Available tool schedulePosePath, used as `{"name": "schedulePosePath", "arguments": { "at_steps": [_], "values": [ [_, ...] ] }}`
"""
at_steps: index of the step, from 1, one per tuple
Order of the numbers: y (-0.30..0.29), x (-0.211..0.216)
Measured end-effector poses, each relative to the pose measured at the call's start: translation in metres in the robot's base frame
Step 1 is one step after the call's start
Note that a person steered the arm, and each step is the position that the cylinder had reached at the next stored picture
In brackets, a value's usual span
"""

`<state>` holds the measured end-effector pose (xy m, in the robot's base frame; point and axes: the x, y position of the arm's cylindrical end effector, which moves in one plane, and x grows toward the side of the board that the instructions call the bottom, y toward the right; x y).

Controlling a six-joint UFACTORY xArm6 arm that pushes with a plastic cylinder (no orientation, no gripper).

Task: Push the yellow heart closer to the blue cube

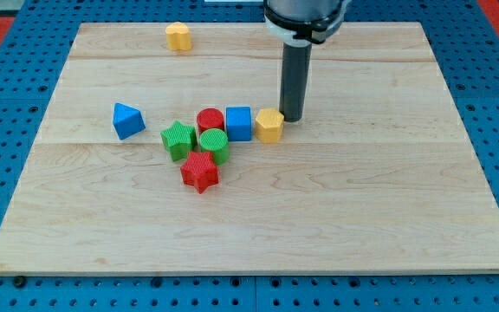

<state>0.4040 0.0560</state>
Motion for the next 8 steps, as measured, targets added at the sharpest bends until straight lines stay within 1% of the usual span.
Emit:
{"name": "schedulePosePath", "arguments": {
  "at_steps": [1, 2, 3, 4, 5, 6, 7, 8],
  "values": [
    [-0.01, 0.019],
    [-0.053, 0.021],
    [-0.051, 0.032],
    [-0.014, 0.029],
    [-0.011, -0.013],
    [-0.024, -0.069],
    [-0.056, -0.142],
    [-0.117, -0.205]
  ]
}}
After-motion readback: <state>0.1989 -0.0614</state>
